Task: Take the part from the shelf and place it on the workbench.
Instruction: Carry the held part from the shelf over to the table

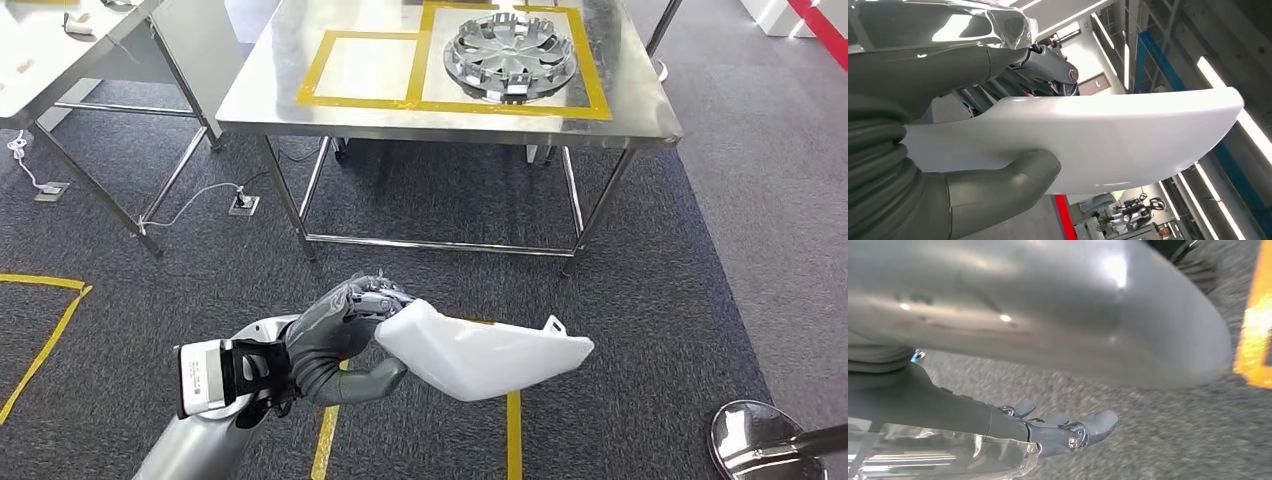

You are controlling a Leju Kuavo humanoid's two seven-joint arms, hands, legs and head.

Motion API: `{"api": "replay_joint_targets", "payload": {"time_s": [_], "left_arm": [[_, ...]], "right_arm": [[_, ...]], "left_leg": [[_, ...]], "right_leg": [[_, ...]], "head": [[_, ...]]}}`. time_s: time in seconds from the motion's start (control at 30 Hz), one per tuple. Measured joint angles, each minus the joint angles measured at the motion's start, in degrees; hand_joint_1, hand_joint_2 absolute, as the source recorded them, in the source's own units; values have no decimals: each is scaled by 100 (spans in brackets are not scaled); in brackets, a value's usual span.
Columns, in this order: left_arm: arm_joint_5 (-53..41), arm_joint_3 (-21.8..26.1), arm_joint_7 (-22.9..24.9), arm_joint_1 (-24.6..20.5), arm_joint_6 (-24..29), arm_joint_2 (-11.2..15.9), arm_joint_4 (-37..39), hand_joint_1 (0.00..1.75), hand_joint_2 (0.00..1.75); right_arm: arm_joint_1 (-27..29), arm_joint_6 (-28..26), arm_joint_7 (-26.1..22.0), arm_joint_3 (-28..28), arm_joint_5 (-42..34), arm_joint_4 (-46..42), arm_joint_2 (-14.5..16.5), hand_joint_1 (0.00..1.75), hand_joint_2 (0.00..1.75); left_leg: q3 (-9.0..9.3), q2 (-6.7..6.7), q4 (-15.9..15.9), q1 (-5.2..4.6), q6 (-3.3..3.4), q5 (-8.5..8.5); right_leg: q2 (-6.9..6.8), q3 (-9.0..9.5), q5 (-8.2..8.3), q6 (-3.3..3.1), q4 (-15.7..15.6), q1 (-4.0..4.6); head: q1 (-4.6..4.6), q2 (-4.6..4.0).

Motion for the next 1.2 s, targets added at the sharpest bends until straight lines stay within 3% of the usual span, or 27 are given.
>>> {"api": "replay_joint_targets", "payload": {"time_s": [0.07, 0.1, 0.13, 0.17, 0.2, 0.27, 0.3, 0.33, 0.4, 0.43, 0.5, 0.53, 0.6, 0.63, 0.67, 0.7, 0.8, 0.83, 0.87, 0.93, 1.0, 1.03, 1.1, 1.13, 1.17, 1.2], "left_arm": [[-1, -2, -1, -1, -5, 10, 10, 175, 175], [-2, -4, -1, 0, -10, 14, 17, 175, 175], [-2, -6, -1, -1, -15, 17, 26, 175, 175], [-2, -7, -1, -2, -24, 19, 36, 175, 175], [-2, -9, -1, -3, -33, 21, 48, 175, 175], [-3, -14, 2, -9, -49, 31, 91, 175, 175], [-4, -17, 4, -18, -52, 35, 113, 175, 175], [-3, -21, 4, -42, -54, 34, 132, 175, 175], [-1, -29, 3, -132, -56, 11, 144, 175, 175], [1, -35, 0, -178, -59, -4, 150, 175, 175], [0, -63, -3, -219, -65, -22, 188, 175, 175], [-1, -85, -4, -221, -68, -23, 221, 175, 175], [-3, -130, -11, -217, -73, -23, 282, 175, 175], [-4, -146, -19, -214, -73, -22, 306, 175, 175], [-4, -158, -32, -209, -72, -21, 326, 175, 175], [-4, -170, -46, -202, -72, -17, 347, 175, 175], [-9, -192, -72, -171, -71, 2, 411, 175, 175], [-11, -199, -73, -166, -71, 0, 424, 175, 175], [-10, -207, -77, -170, -71, -14, 429, 175, 175], [-7, -220, -84, -200, -71, -48, 425, 175, 175], [-5, -231, -90, -214, -71, -58, 425, 175, 175], [-4, -235, -91, -210, -72, -51, 428, 175, 175], [-4, -240, -94, -201, -76, -31, 434, 175, 175], [-4, -242, -97, -195, -79, -19, 435, 175, 175], [-6, -242, -104, -188, -81, -8, 435, 175, 175], [-9, -240, -111, -178, -80, 1, 434, 175, 175]], "right_arm": [[0, 7, 21, -54, -41, 1, 13, 0, 0], [4, 11, 31, -76, -57, 2, 20, 0, 0], [7, 13, 35, -95, -72, 2, 27, 0, 0], [7, 15, 38, -116, -83, 2, 33, 0, 0], [6, 16, 39, -137, -92, 2, 43, 0, 0], [0, 17, 37, -175, -100, 2, 69, 0, 0], [-5, 18, 35, -185, -102, 2, 81, 0, 0], [-11, 19, 31, -191, -101, 1, 91, 0, 0], [-40, 20, 17, -198, -95, 1, 107, 0, 0], [-62, 25, 6, -203, -93, 1, 118, 0, 0], [-94, 39, -18, -216, -93, 2, 136, 0, 0], [-93, 47, -26, -222, -93, 2, 143, 0, 0], [-62, 61, -40, -228, -94, 2, 156, 0, 0], [-43, 65, -48, -229, -95, 3, 165, 0, 0], [-26, 68, -56, -230, -95, 3, 172, 0, 0], [-9, 70, -61, -232, -96, 4, 176, 0, 0], [26, 71, -77, -244, -102, 14, 190, 0, 0], [28, 71, -86, -250, -103, 17, 198, 0, 0], [20, 71, -95, -256, -103, 17, 205, 0, 0], [-7, 72, -109, -269, -103, 16, 215, 0, 0], [-30, 71, -114, -284, -103, 16, 217, 0, 0], [-31, 68, -117, -292, -102, 17, 216, 0, 0], [-18, 56, -127, -308, -92, 17, 214, 0, 0], [-9, 49, -133, -315, -85, 17, 211, 0, 0], [-1, 44, -139, -318, -79, 17, 205, 0, 0], [3, 41, -143, -321, -74, 17, 200, 0, 0]], "left_leg": [[-462, 4, 383, 47, -63, -262], [-644, 6, 426, 65, -88, -426], [-754, 8, 340, 78, -102, -511], [-797, 8, 120, 87, -108, -464], [-787, 4, -197, 92, -105, -247], [-717, -11, -843, 83, -75, 474], [-669, -17, -1007, 71, -50, 718], [-625, -19, -1078, 58, -14, 822], [-488, -11, -1085, 57, 71, 714], [-413, -1, -1112, 68, 114, 656], [-239, 24, -1152, 88, 176, 521], [-149, 34, -1159, 88, 195, 436], [44, 41, -1161, 88, 209, 257], [159, 43, -1161, 89, 207, 160], [283, 49, -1161, 89, 201, 61], [417, 62, -1163, 89, 188, -48], [711, 98, -1175, 52, 105, -351], [784, 107, -1181, 39, 68, -413], [841, 117, -1170, 33, 28, -433], [712, 131, -862, 40, -37, -279], [248, 108, -185, 52, -91, -104], [-10, 93, 131, 59, -112, -154], [-455, 87, 441, 67, -137, -571], [-588, 87, 400, 68, -139, -773], [-656, 87, 241, 67, -132, -860], [-664, 84, -25, 63, -114, -760]], "right_leg": [[22, 178, -116, 11, -58, -33], [39, 265, -187, 22, -67, -48], [58, 356, -263, 32, -70, -61], [79, 460, -349, 45, -70, -72], [100, 559, -439, 61, -72, -81], [140, 749, -632, 111, -74, -80], [155, 820, -716, 143, -102, -79], [167, 908, -765, 182, -128, -78], [166, 927, -691, 252, -15, -85], [133, 805, -556, 279, 259, -84], [46, 266, -391, 310, 1072, -81], [10, -48, -492, 321, 1437, -79], [-9, -542, -1009, 341, 1758, -79], [-14, -696, -1242, 345, 1709, -80], [-23, -784, -1316, 344, 1535, -80], [-47, -831, -1162, 334, 1250, -80], [-231, -836, 107, 266, 412, -63], [-259, -818, 338, 238, 317, -54], [-243, -776, 359, 210, 304, -51], [-161, -650, 296, 149, 262, -75], [-101, -469, 211, 95, 185, -102], [-79, -376, 157, 76, 150, -103], [-24, -183, 23, 63, 101, -102], [4, -78, -56, 62, 90, -100], [29, 30, -141, 63, 86, -96], [49, 138, -228, 66, 84, -91]], "head": [[-7, 0], [-8, 0], [-8, 0], [-8, 0], [-8, 0], [-5, 0], [-3, 0], [1, 0], [2, 0], [5, 0], [13, 0], [15, 0], [17, 0], [21, 0], [23, 0], [28, 0], [48, -1], [45, -1], [37, 0], [30, 0], [24, 0], [20, 0], [16, 0], [15, 0], [15, 0], [15, 0]]}}
